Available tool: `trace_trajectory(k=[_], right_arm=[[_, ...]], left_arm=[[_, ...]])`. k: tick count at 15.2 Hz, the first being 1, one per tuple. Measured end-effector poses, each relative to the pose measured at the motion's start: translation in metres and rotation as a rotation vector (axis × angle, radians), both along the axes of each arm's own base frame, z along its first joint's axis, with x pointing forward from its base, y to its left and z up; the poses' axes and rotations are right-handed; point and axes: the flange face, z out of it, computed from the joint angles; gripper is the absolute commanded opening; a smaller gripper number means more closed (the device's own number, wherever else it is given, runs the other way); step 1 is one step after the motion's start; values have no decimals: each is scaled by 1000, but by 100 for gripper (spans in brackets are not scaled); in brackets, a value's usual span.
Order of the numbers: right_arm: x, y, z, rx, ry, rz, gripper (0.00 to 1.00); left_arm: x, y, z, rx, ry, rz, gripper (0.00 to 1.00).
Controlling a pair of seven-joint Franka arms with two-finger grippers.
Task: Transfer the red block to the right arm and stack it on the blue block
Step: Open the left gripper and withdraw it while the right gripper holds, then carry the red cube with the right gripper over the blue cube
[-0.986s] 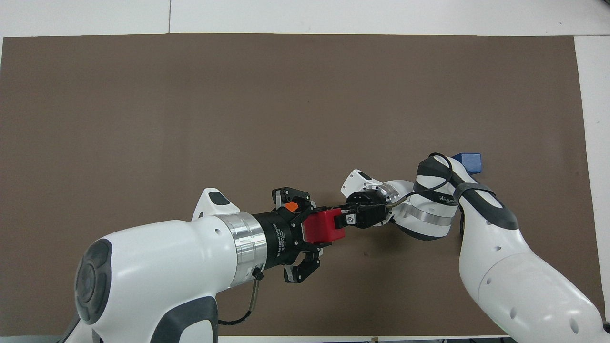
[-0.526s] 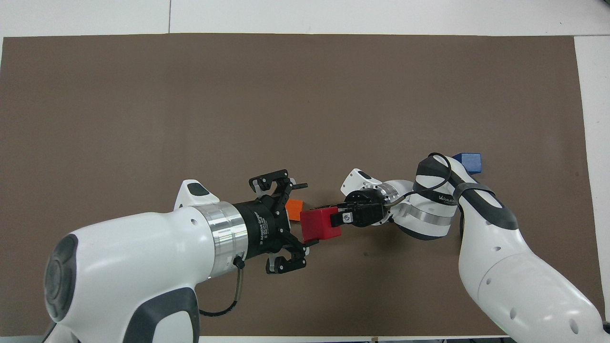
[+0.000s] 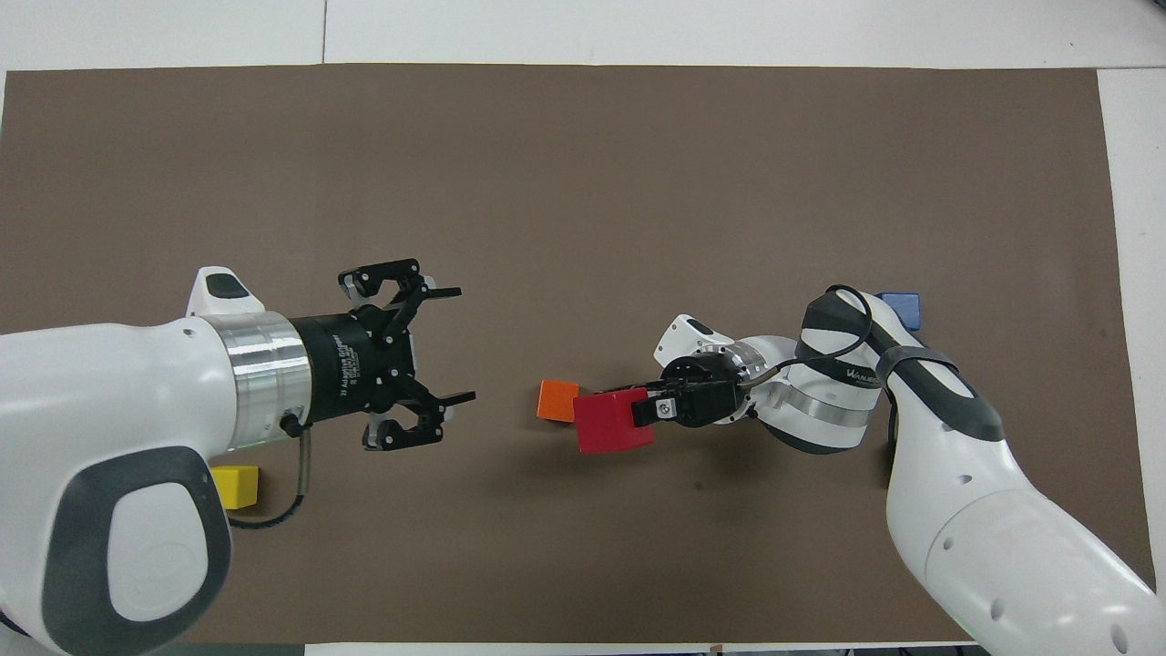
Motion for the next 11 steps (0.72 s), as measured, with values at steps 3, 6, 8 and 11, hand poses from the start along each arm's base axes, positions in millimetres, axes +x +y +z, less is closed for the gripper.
trace_trajectory(k=[3,6,8,11], right_arm=[[13,-16,31,-34,22,16,0],[27,-42,64,-84,64,16,0],[33,-58,82,-129,83,24,0],[42,-93,116,-287,109,54,0]], left_arm=[[3,28,-15,246,-71,-246,100],[14,86,-22,390,-136,-496,100],[24,116,-16,488,-172,-689,100],[52,122,8,552,-179,-896,100]])
